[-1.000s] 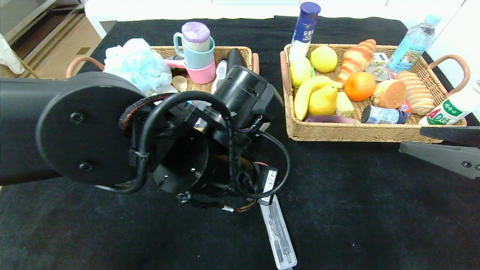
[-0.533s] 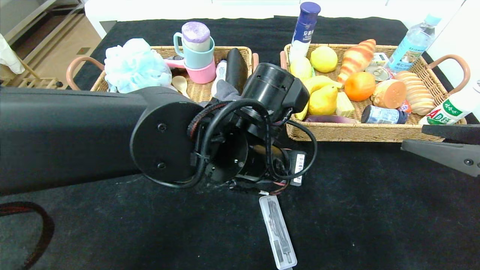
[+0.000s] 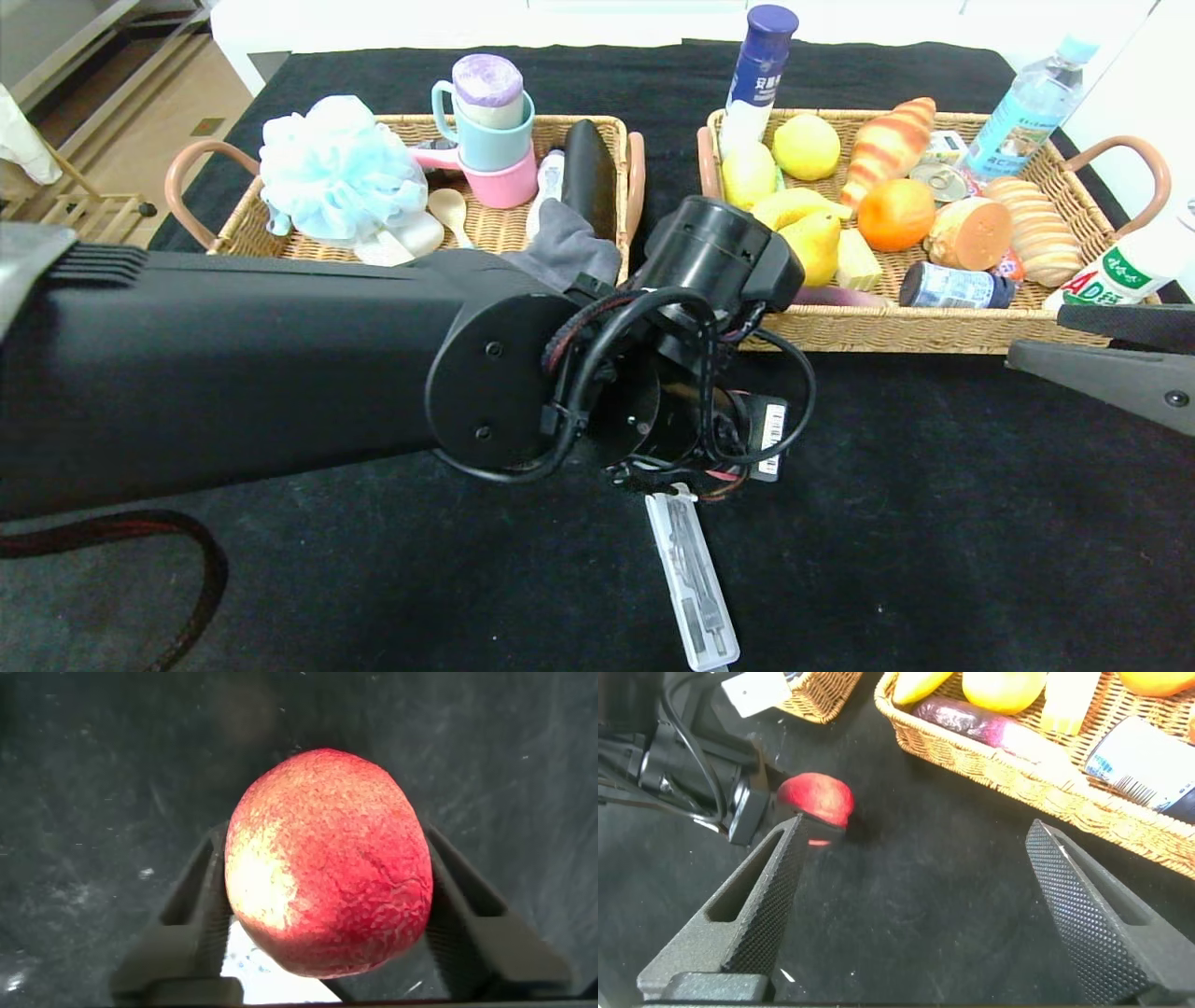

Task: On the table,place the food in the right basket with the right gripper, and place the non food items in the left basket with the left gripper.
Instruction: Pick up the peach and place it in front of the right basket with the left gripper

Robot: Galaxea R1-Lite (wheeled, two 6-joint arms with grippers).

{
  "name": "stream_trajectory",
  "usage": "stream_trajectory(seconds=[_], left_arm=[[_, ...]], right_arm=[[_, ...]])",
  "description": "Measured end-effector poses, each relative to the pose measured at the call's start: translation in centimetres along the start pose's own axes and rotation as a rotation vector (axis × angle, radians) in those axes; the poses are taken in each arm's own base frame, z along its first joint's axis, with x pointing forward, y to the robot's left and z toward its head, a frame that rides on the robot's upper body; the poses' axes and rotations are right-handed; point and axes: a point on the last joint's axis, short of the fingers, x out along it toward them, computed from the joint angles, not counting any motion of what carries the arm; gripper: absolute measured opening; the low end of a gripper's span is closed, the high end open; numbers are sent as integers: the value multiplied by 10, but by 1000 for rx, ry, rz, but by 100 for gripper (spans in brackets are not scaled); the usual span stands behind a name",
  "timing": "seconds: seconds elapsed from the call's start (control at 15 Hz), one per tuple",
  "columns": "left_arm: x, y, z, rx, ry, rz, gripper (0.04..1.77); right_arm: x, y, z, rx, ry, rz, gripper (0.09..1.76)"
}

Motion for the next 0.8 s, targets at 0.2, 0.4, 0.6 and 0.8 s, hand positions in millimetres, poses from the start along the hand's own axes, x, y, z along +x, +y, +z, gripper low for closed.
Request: stream_trajectory(seconds=[0.2,0.4,0.6,0.8], left_arm=[[1,0,0,0,2,0,140],[2,0,0,0,3,1,150],[1,0,0,-2,0,0,157],[-2,1,2,-4,-9,3,161]], right_arm=[[0,0,0,0,-1,-1,171],[-1,0,0,0,-1,0,171],[-1,0,0,-1,-2,0,171],[-1,0,0,-1,-2,0,171]])
